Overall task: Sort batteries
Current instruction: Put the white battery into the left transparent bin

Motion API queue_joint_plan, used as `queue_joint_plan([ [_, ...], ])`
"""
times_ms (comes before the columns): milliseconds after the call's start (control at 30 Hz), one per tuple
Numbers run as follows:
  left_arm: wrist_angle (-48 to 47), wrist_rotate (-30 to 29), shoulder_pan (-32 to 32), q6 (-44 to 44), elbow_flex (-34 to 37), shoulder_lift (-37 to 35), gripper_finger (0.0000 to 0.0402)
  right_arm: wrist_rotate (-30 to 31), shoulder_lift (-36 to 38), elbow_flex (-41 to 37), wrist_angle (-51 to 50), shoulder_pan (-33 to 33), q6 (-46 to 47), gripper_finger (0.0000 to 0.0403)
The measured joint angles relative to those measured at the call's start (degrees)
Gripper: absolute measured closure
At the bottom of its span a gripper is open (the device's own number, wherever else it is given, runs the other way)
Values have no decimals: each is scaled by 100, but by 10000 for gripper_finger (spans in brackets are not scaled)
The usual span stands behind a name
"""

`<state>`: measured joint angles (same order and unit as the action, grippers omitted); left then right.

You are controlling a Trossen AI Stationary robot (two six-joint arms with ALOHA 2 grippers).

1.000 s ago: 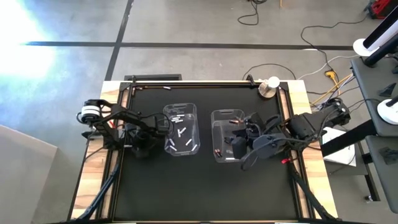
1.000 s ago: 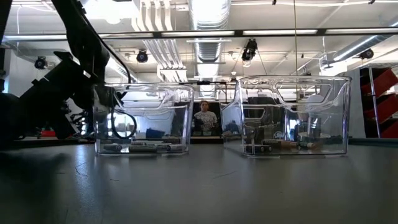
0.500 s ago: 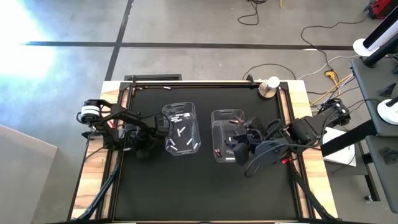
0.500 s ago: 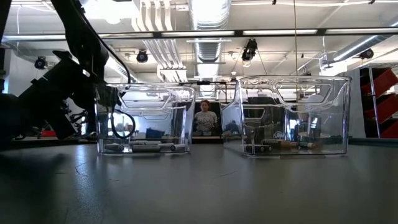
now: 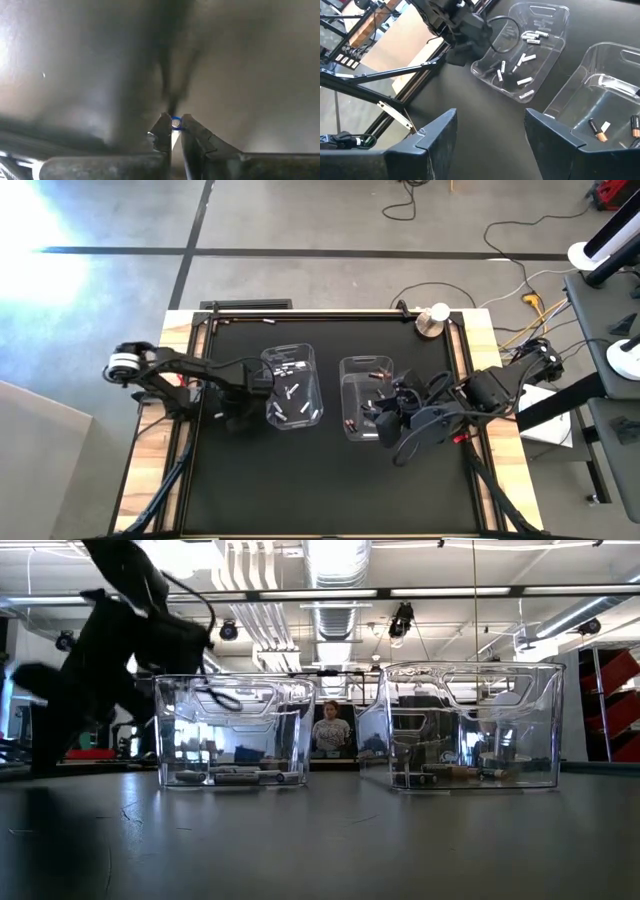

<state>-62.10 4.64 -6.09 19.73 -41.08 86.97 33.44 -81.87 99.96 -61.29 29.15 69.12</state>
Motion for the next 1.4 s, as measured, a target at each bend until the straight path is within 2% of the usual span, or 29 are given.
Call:
queue_joint_plan([
  [133,-101,314,18,176,-337,-519,399,-5,0,0,2,0,0,182],
  [367,-374,340,36,327,-1122,-1153,399,-3,0,0,28,-2,85,182],
  [567,-46,338,25,555,-2307,-1390,400,157,-22,0,28,-2,-152,182],
  [667,403,341,-111,630,-2945,-1086,400,649,-90,0,35,-38,-462,182],
  [733,512,294,-202,630,-3322,-707,400,718,-148,0,67,-158,-558,182],
  [967,-74,124,-385,14,-4535,1112,400,54,-415,0,114,-472,-572,183],
  [1133,-369,57,-498,-391,-4742,2010,400,-648,-618,0,193,-308,-259,182],
  [1400,-337,-677,-547,-712,-4609,2700,400,-680,-908,0,197,528,350,183],
])
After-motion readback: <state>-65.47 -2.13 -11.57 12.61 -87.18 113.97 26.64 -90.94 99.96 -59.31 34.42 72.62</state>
